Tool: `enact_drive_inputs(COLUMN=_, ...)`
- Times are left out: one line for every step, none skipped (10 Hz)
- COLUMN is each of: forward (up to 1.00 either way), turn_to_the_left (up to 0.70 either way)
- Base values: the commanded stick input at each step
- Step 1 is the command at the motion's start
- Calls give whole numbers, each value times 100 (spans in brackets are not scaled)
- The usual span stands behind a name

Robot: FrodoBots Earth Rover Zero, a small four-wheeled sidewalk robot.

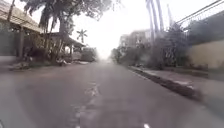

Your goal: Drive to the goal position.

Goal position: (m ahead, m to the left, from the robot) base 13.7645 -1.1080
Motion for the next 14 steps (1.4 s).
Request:
enact_drive_inputs(forward=100, turn_to_the_left=0)
enact_drive_inputs(forward=100, turn_to_the_left=0)
enact_drive_inputs(forward=100, turn_to_the_left=0)
enact_drive_inputs(forward=100, turn_to_the_left=0)
enact_drive_inputs(forward=100, turn_to_the_left=0)
enact_drive_inputs(forward=100, turn_to_the_left=0)
enact_drive_inputs(forward=100, turn_to_the_left=0)
enact_drive_inputs(forward=100, turn_to_the_left=0)
enact_drive_inputs(forward=100, turn_to_the_left=0)
enact_drive_inputs(forward=100, turn_to_the_left=0)
enact_drive_inputs(forward=100, turn_to_the_left=0)
enact_drive_inputs(forward=100, turn_to_the_left=0)
enact_drive_inputs(forward=100, turn_to_the_left=0)
enact_drive_inputs(forward=100, turn_to_the_left=0)
